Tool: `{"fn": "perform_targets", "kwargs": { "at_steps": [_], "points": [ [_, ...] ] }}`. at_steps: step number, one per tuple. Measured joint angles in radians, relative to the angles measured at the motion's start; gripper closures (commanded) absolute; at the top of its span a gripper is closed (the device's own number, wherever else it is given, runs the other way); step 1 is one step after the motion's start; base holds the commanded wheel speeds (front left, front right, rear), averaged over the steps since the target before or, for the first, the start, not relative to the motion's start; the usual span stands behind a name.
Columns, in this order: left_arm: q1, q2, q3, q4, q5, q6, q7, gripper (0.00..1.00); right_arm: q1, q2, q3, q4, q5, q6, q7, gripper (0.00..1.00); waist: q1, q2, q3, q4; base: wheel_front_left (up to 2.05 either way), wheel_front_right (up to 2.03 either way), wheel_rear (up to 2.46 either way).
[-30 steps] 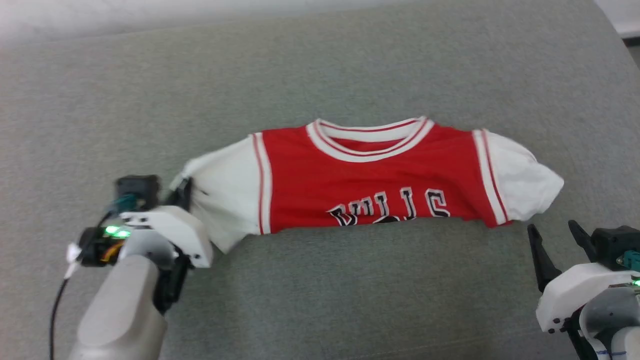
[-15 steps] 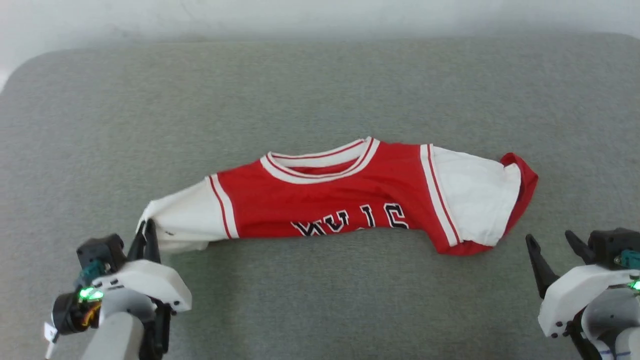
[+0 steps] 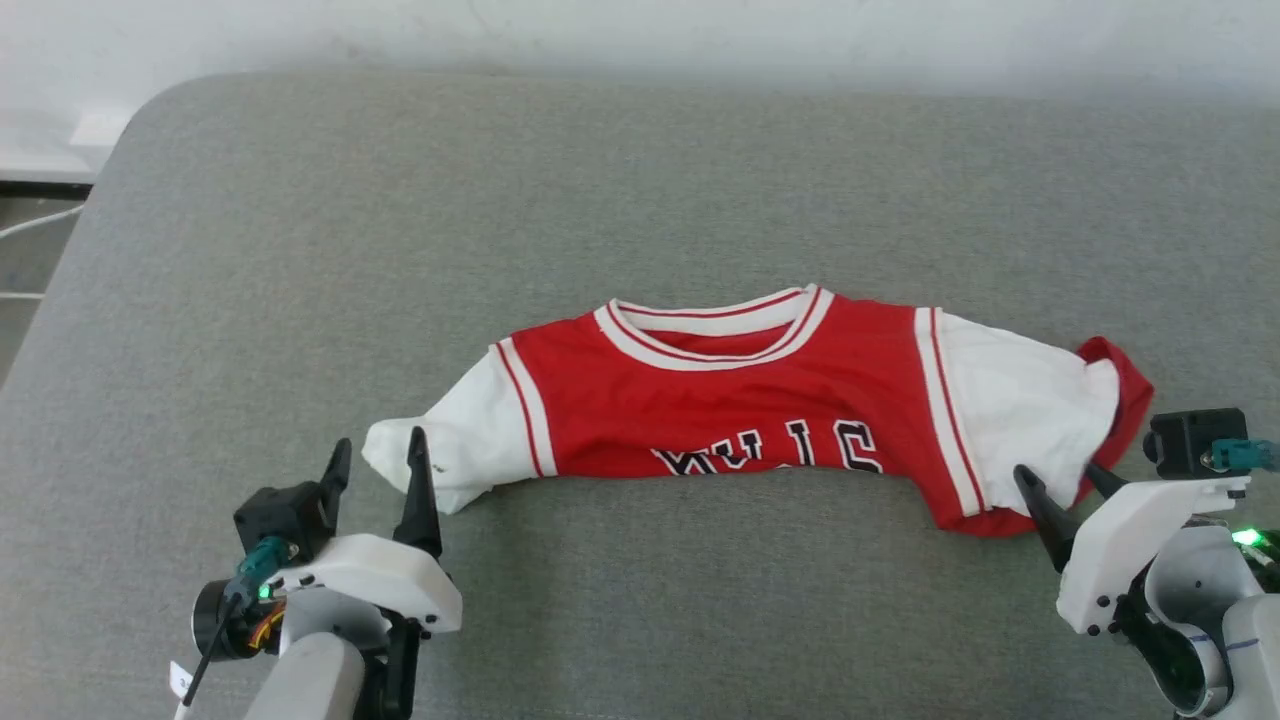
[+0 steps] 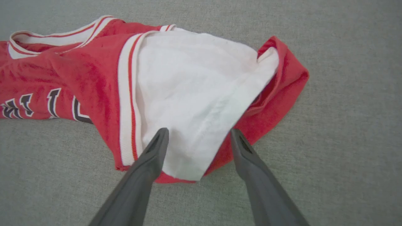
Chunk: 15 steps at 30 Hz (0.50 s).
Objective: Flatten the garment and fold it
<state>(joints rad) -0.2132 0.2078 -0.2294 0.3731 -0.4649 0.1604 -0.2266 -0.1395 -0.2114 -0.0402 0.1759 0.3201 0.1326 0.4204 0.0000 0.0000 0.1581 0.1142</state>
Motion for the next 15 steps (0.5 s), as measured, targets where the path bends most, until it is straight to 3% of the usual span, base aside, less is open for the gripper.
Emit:
{"fn": "perform_targets", "kwargs": {
  "at_steps": [6, 7, 8, 9, 15],
  "points": [
    [0.005, -0.004, -0.008, 0.005, 0.0, -0.002, -0.004, 0.0, -0.028, -0.012, 0.005, 0.053, 0.016, 0.0, 0.007, 0.0, 0.0, 0.0, 0.011, 0.026, 0.0, 0.0, 0.0],
    [0.005, -0.003, -0.008, 0.006, 0.0, -0.003, -0.004, 0.0, -0.03, -0.012, 0.003, 0.06, 0.016, 0.0, 0.004, 0.52, 0.0, 0.0, 0.013, 0.028, 0.0, 0.0, 0.0],
    [0.004, -0.003, -0.008, 0.008, 0.0, -0.003, -0.004, 0.0, -0.032, -0.012, 0.003, 0.065, 0.016, 0.0, 0.001, 0.88, 0.0, 0.0, 0.015, 0.03, 0.0, 0.0, 0.0],
    [0.004, -0.002, -0.008, 0.01, 0.0, -0.003, -0.004, 0.0, -0.035, -0.012, 0.004, 0.069, 0.016, 0.0, -0.003, 1.0, 0.0001, 0.0, 0.016, 0.03, 0.0, 0.0, 0.0],
    [0.005, 0.0, -0.009, 0.024, -0.002, -0.003, -0.004, 0.0, -0.039, -0.021, 0.011, 0.019, 0.009, 0.0, -0.058, 1.0, 0.0, 0.0, -0.003, 0.018, 0.0, 0.0, 0.0]
  ]
}}
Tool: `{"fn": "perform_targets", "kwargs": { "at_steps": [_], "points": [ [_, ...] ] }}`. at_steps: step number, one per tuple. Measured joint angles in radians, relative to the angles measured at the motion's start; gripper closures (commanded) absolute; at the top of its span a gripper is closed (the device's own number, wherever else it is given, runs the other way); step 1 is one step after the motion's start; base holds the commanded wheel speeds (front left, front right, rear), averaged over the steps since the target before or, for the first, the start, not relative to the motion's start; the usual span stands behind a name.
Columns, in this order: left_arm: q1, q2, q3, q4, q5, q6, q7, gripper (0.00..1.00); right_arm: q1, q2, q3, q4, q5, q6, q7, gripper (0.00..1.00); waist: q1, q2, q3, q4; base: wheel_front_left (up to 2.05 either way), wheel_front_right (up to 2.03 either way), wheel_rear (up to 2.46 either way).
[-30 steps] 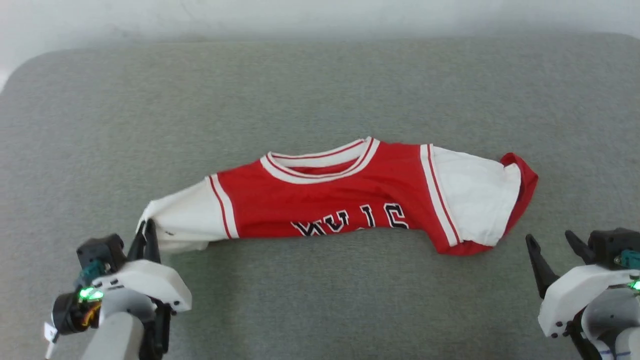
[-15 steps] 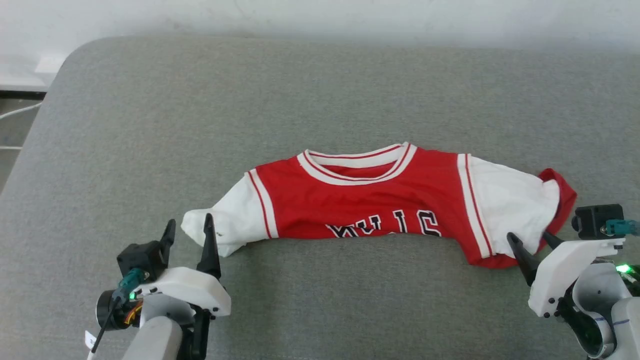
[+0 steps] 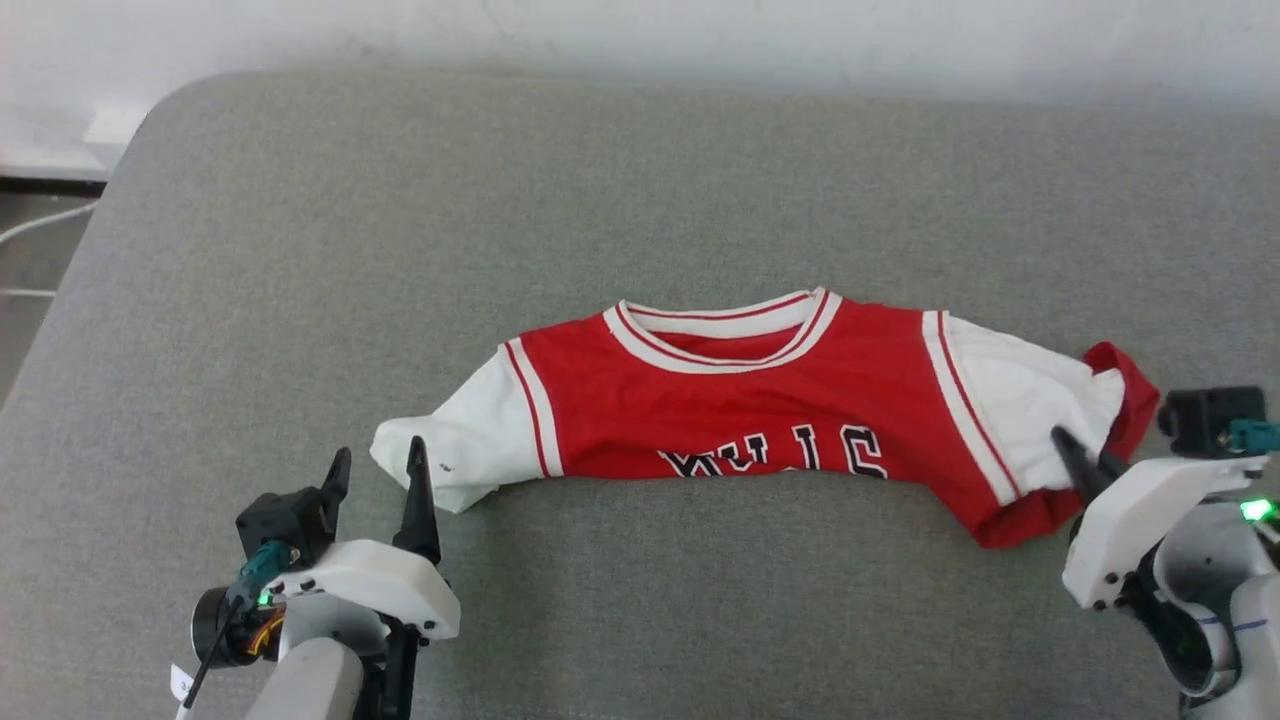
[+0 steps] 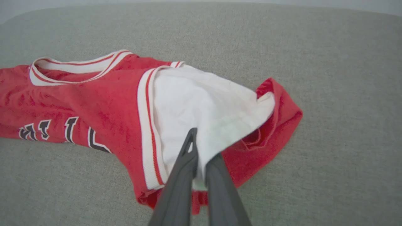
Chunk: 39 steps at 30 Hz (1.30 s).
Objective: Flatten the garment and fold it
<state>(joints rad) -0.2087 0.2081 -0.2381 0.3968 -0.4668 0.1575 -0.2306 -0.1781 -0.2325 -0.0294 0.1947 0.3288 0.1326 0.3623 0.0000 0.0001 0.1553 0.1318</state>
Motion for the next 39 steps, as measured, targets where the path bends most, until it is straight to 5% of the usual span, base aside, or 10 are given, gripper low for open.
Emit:
{"fn": "perform_targets", "kwargs": {
  "at_steps": [9, 16, 20, 25, 26, 31, 39],
  "points": [
    [0.021, -0.003, -0.004, 0.003, -0.01, -0.007, -0.003, 0.0, 0.11, -0.009, -0.073, -0.248, -0.037, 0.0, 0.046, 1.0, 0.0, 0.0, -0.042, -0.041, 0.0, 0.0, 0.0],
    [0.043, -0.003, -0.011, 0.003, -0.021, -0.007, -0.002, 0.0, 0.27, 0.05, -0.197, -0.404, -0.134, 0.0, 0.195, 1.0, 0.0, 0.0, -0.06, -0.08, 0.0, 0.0, 0.0],
    [0.043, -0.004, -0.02, 0.004, -0.021, -0.007, 0.001, 0.0, 0.353, 0.101, -0.272, -0.42, -0.183, 0.0, 0.259, 1.0, -0.0001, -0.0001, -0.058, -0.091, 0.0, 0.0, 0.0],
    [0.043, -0.008, -0.028, 0.006, -0.021, -0.007, 0.007, 0.0, 0.366, 0.113, -0.223, -0.307, -0.177, 0.0, 0.242, 1.0, 0.0, 0.0, -0.047, -0.106, 0.0, 0.0, 0.0],
    [0.042, -0.008, -0.03, 0.008, -0.021, -0.007, 0.01, 0.0, 0.362, 0.114, -0.216, -0.27, -0.169, 0.0, 0.231, 0.0, 0.0001, 0.0, -0.045, -0.109, 0.0, 0.0, 0.0],
    [0.039, -0.008, -0.038, 0.011, -0.021, -0.007, 0.014, 0.0, 0.335, 0.076, -0.192, -0.18, -0.156, 0.0, 0.19, 0.0, 0.0001, 0.0, -0.04, -0.12, 0.0, 0.0, 0.0],
    [0.038, 0.0, -0.041, 0.003, -0.026, -0.007, 0.019, 0.0, 0.33, 0.022, -0.228, -0.306, -0.079, 0.0, 0.265, 0.0, 0.0, 0.0, -0.04, -0.128, 0.0, 0.0, 0.0]
  ]
}}
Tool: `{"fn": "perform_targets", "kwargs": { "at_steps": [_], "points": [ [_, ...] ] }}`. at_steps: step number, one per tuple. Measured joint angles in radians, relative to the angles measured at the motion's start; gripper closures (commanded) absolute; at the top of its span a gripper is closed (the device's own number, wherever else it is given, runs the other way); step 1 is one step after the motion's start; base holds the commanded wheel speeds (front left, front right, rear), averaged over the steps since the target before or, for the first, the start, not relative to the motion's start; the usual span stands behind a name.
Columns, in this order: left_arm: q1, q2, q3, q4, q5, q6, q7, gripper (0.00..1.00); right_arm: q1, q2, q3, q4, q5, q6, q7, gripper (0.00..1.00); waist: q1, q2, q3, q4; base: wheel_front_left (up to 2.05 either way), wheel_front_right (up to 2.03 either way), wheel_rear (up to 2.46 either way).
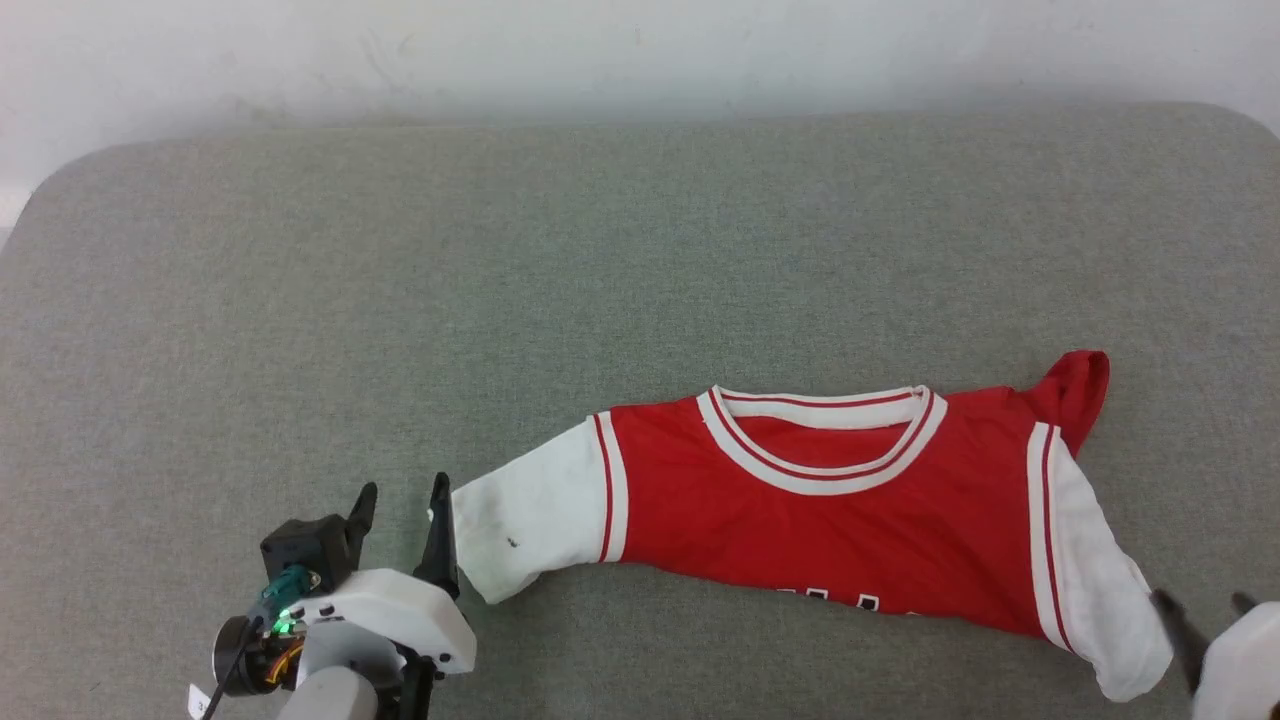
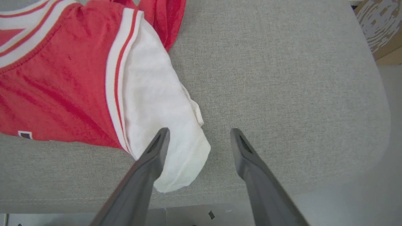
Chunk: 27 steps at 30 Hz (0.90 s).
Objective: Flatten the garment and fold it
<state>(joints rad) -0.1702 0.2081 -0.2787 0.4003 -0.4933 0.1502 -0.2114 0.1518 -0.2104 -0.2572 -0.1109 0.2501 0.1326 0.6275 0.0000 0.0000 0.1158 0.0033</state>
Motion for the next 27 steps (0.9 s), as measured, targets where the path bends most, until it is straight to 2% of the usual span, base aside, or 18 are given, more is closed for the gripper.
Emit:
{"fn": "perform_targets", "kwargs": {
  "at_steps": [3, 5, 15, 24, 25, 26, 27],
  "points": [
    [0.0, 0.006, 0.001, -0.01, 0.0, 0.0, 0.001, 0.0, -0.013, -0.008, -0.03, -0.045, 0.018, 0.0, 0.015, 0.0, 0.0, 0.0, 0.007, -0.001, 0.0, 0.0, 0.0],
    [0.0, 0.009, -0.001, -0.019, 0.0, 0.0, 0.008, 0.0, -0.032, -0.037, -0.021, -0.031, 0.005, 0.0, 0.024, 0.0, 0.0, 0.0, 0.015, -0.003, 0.0, 0.0, 0.0],
    [-0.024, 0.016, -0.018, -0.045, 0.0, 0.0, 0.032, 0.0, -0.17, -0.106, 0.109, 0.263, 0.004, 0.0, -0.001, 0.0, 0.0001, 0.0, 0.058, 0.022, 0.0, 0.0, 0.0],
    [-0.024, 0.019, -0.021, -0.054, 0.0, 0.006, 0.036, 0.0, -0.243, -0.16, 0.218, 0.429, -0.008, 0.0, -0.095, 0.0, 0.0, 0.0, 0.089, 0.06, 0.0, 0.0, 0.0],
    [-0.024, 0.019, -0.021, -0.054, 0.0, 0.006, 0.036, 0.0, -0.249, -0.166, 0.226, 0.442, -0.007, 0.0, -0.106, 0.55, -0.0001, 0.0, 0.09, 0.063, 0.0, 0.0, 0.0],
    [-0.024, 0.019, -0.022, -0.054, 0.0, 0.006, 0.036, 0.0, -0.253, -0.17, 0.232, 0.453, -0.007, 0.001, -0.119, 1.0, -0.0001, 0.0, 0.091, 0.066, 0.0, 0.0, 0.0],
    [-0.024, 0.019, -0.022, -0.054, 0.0, 0.006, 0.036, 0.0, -0.256, -0.173, 0.235, 0.46, -0.007, 0.001, -0.131, 1.0, -0.0002, 0.0, 0.091, 0.068, 0.0, 0.0, 0.0]
  ]
}}
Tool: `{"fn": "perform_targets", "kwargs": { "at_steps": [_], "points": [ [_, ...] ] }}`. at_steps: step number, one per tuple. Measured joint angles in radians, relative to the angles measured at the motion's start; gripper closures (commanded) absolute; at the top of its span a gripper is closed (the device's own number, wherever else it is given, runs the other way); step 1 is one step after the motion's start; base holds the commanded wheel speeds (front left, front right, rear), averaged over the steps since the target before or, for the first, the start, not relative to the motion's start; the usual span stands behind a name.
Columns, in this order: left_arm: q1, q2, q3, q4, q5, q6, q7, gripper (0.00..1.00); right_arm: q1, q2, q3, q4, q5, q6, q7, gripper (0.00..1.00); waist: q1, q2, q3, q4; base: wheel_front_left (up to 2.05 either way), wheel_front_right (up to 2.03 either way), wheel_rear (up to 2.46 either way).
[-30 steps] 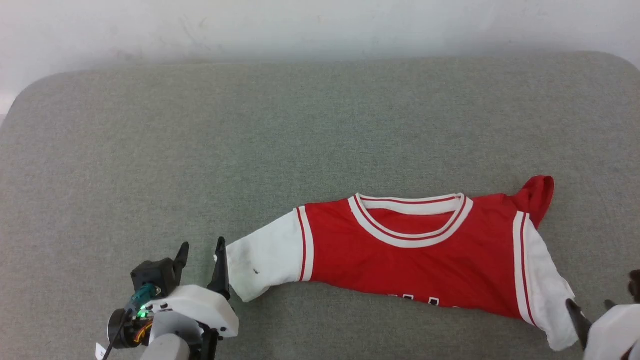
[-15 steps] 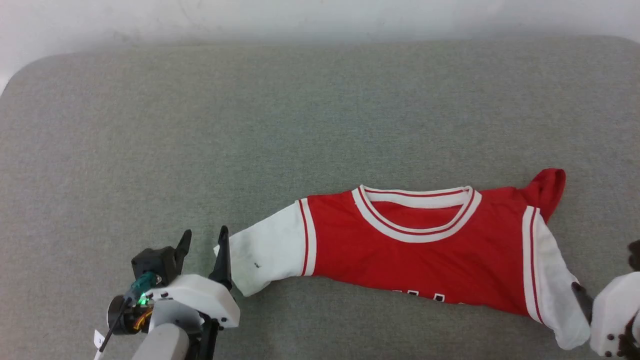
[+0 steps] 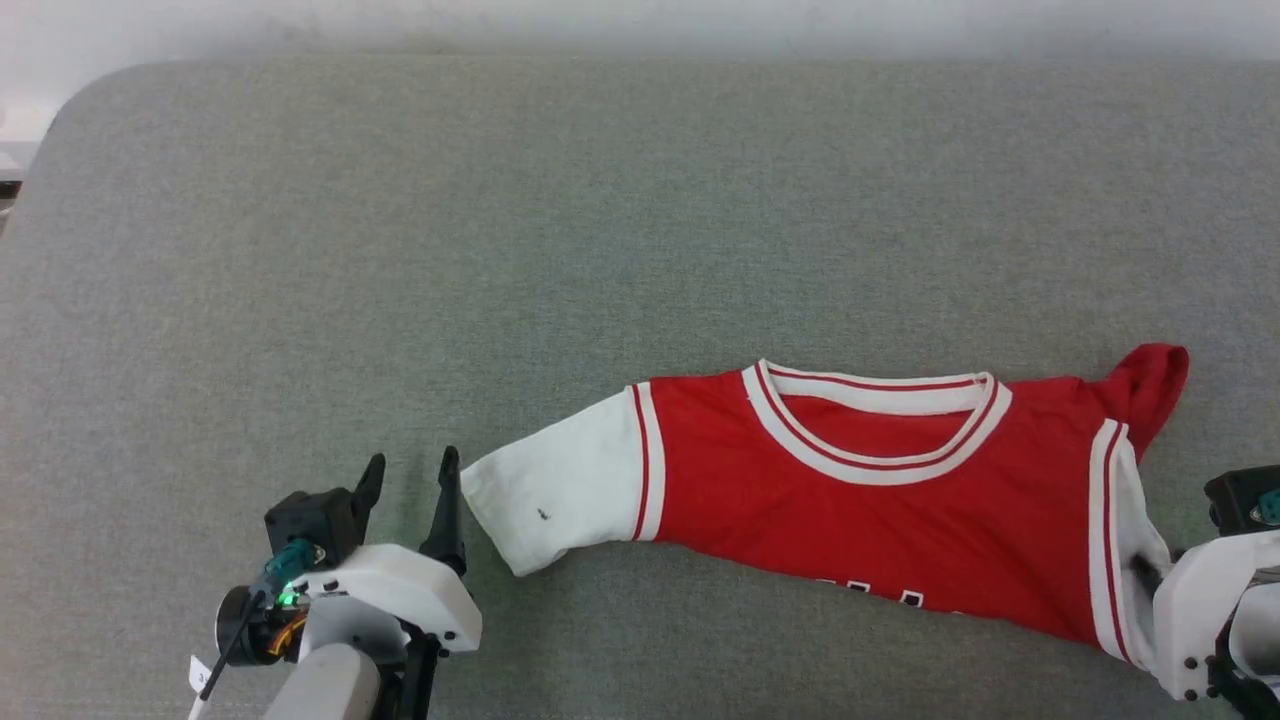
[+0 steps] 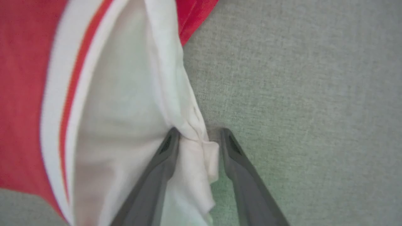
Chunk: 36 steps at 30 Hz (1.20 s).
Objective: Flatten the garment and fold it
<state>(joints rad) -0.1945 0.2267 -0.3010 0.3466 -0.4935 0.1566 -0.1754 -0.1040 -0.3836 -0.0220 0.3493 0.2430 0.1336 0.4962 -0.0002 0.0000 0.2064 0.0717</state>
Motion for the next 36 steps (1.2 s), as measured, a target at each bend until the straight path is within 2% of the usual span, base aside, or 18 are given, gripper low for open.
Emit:
{"fn": "perform_targets", "kwargs": {
  "at_steps": [6, 10, 14, 15, 22, 27, 33, 36],
  "points": [
    [0.005, 0.0, 0.0, 0.01, -0.009, 0.006, -0.004, 0.0, -0.035, -0.024, -0.044, 0.024, -0.075, 0.0, -0.081, 1.0, 0.0003, 0.0, -0.025, -0.005, 0.0, 0.0, 0.0],
    [0.005, -0.002, -0.004, 0.014, -0.011, 0.006, -0.01, 0.0, -0.047, -0.058, -0.113, 0.014, -0.135, -0.001, -0.096, 1.0, 0.0002, 0.0, -0.048, -0.013, 0.0, 0.0, 0.0],
    [0.006, -0.002, -0.009, 0.019, -0.015, 0.006, -0.011, 0.0, -0.051, -0.057, -0.136, 0.024, -0.174, 0.0, -0.105, 1.0, 0.0002, 0.0, -0.061, -0.02, 0.0, 0.0, 0.0],
    [0.006, -0.002, -0.009, 0.02, -0.015, 0.006, -0.011, 0.0, -0.051, -0.052, -0.136, 0.032, -0.186, -0.001, -0.112, 0.0, 0.0002, 0.0, -0.063, -0.022, 0.0, 0.0, 0.0],
    [0.009, -0.002, -0.018, 0.024, -0.016, 0.006, -0.011, 0.0, -0.054, -0.011, -0.158, 0.044, -0.237, -0.001, -0.194, 0.0, 0.0002, 0.0, -0.07, -0.035, 0.0, 0.0, 0.0],
    [0.009, 0.003, -0.03, 0.018, -0.021, 0.004, 0.019, 0.0, -0.053, 0.038, -0.185, -0.044, -0.23, -0.001, -0.263, 0.0, 0.0002, 0.0, -0.073, -0.053, 0.0, 0.0, 0.0],
    [0.009, 0.032, -0.093, -0.021, -0.054, -0.049, 0.211, 0.0, -0.003, 0.122, -0.225, -0.193, -0.187, -0.001, -0.287, 0.0, 0.0002, 0.0, -0.068, -0.081, 0.0, 0.0, 0.0],
    [0.009, 0.052, -0.127, -0.054, -0.061, -0.06, 0.324, 0.0, 0.027, 0.158, -0.24, -0.254, -0.181, -0.001, -0.288, 0.0, 0.0002, 0.0, -0.062, -0.095, 0.0, 0.0, 0.0]
  ]
}}
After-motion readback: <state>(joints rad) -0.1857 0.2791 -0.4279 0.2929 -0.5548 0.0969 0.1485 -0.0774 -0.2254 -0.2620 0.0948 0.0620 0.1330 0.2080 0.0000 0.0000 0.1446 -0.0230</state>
